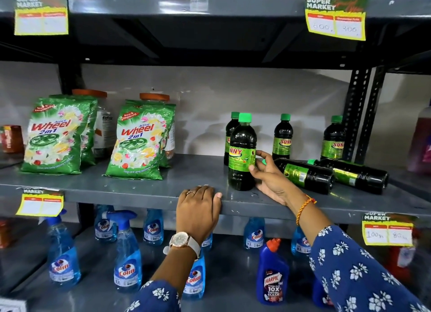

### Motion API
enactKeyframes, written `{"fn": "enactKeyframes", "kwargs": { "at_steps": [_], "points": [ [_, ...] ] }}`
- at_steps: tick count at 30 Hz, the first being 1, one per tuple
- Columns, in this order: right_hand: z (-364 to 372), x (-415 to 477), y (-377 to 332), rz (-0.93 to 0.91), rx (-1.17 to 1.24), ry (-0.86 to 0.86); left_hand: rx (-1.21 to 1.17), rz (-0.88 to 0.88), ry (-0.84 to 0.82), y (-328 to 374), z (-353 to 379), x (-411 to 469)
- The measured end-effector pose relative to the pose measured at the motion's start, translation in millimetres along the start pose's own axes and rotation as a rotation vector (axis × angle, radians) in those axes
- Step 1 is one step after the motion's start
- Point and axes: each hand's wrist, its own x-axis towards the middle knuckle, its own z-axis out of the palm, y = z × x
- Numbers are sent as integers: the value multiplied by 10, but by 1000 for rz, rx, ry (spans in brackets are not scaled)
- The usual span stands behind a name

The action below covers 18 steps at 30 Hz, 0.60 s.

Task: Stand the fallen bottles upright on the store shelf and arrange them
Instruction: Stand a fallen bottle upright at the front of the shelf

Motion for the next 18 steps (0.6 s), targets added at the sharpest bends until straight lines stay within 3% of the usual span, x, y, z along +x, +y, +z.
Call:
{"fn": "enactKeyframes", "kwargs": {
  "at_steps": [3, 7, 16, 18],
  "points": [
    [35, 18, 22, -11, -135, 131, -2, -13, 5, 8, 1, 2],
    [120, 57, 83, -6, -585, 264, -19, -22, 17, 26, 4, 3],
    [38, 32, 41, 54, -322, 67, -24, -32, 35, 41, 0, -2],
    [52, 44, 54, 22, -376, 89, -22, -32, 34, 42, 3, -4]
  ]
}}
